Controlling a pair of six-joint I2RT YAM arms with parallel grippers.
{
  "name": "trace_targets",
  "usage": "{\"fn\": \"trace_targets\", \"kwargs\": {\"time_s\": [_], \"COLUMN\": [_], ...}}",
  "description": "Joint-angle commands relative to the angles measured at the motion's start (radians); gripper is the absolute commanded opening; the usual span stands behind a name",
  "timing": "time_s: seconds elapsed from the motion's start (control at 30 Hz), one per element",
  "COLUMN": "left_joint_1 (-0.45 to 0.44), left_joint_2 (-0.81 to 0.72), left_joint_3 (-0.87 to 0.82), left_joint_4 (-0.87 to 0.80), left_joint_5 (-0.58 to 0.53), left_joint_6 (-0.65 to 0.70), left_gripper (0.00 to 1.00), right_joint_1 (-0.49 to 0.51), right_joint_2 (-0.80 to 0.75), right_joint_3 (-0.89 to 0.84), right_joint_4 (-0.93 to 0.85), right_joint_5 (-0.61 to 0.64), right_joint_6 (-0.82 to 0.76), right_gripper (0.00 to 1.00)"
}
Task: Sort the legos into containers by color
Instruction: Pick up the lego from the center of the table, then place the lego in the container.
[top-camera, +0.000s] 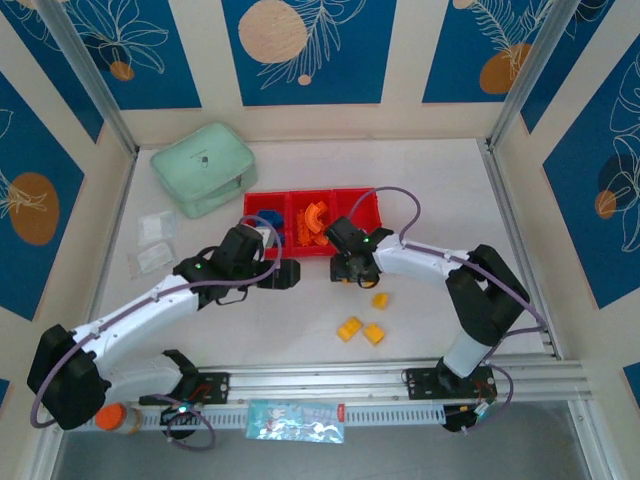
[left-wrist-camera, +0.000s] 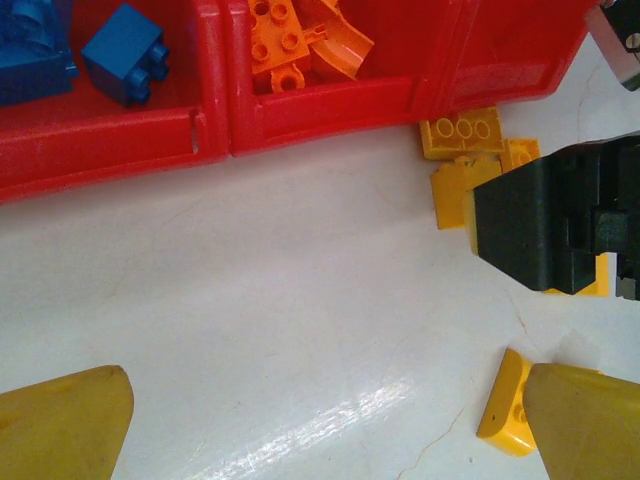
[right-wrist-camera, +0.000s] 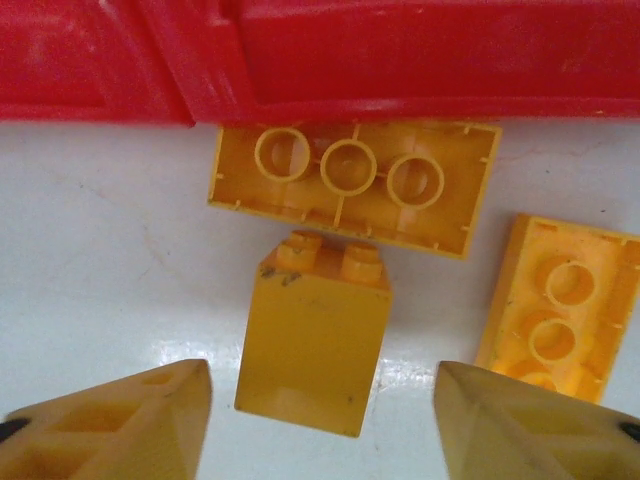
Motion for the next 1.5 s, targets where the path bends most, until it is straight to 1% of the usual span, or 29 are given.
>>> {"fn": "trace_targets", "kwargs": {"time_s": [0.0, 0.07, 0.1, 0.3, 0.47, 0.6, 0.67, 0.83, 0.97, 1.13, 1.3, 1.37, 1.4, 1.47], "left_joint_1": [-0.005, -0.005, -0.005, -0.005, -0.005, -0.005, -0.005, -0.005, -0.005, -0.004, -0.002, 0.0, 0.0, 0.001], "left_joint_2": [0.004, 0.003, 0.005, 0.004, 0.001, 0.002, 0.005, 0.018, 0.058, 0.147, 0.235, 0.259, 0.271, 0.287], "left_joint_3": [-0.009, -0.01, -0.007, -0.006, -0.004, 0.011, 0.021, 0.058, 0.11, 0.194, 0.276, 0.298, 0.308, 0.323], "left_joint_4": [0.023, 0.024, 0.02, 0.014, 0.011, -0.006, -0.011, -0.016, -0.001, 0.013, 0.006, 0.005, 0.007, 0.007], "left_joint_5": [0.011, 0.008, 0.007, 0.007, 0.007, 0.009, 0.01, 0.017, 0.016, -0.007, -0.039, -0.044, -0.043, -0.04], "left_joint_6": [-0.023, -0.023, -0.022, -0.023, -0.022, -0.007, -0.003, 0.008, 0.021, 0.02, 0.019, 0.019, 0.019, 0.021], "left_gripper": [0.99, 0.99, 0.99, 0.99, 0.99, 0.99, 0.99, 0.99, 0.99, 0.99, 0.99, 0.99, 0.99, 0.99], "right_joint_1": [0.004, 0.005, 0.004, 0.006, 0.013, 0.025, 0.028, 0.023, -0.035, -0.15, -0.219, -0.238, -0.248, -0.269], "right_joint_2": [0.024, 0.031, 0.034, 0.068, 0.054, 0.011, -0.021, -0.119, -0.153, -0.059, 0.088, 0.145, 0.167, 0.2], "right_joint_3": [0.04, 0.042, 0.043, 0.051, 0.044, 0.05, 0.05, 0.06, 0.098, 0.197, 0.314, 0.363, 0.385, 0.417], "right_joint_4": [0.008, 0.018, 0.018, 0.006, 0.026, 0.005, -0.004, -0.034, -0.024, 0.0, 0.026, 0.017, 0.013, 0.01], "right_joint_5": [0.023, 0.022, 0.021, 0.026, 0.015, 0.018, 0.009, -0.018, -0.034, -0.082, -0.097, -0.082, -0.073, -0.083], "right_joint_6": [-0.002, -0.001, -0.001, 0.002, -0.019, -0.048, -0.062, -0.101, -0.162, -0.214, -0.262, -0.275, -0.275, -0.275], "right_gripper": [0.56, 0.5, 0.49, 0.5, 0.44, 0.36, 0.34, 0.31, 0.31, 0.31, 0.32, 0.33, 0.35, 0.44]}}
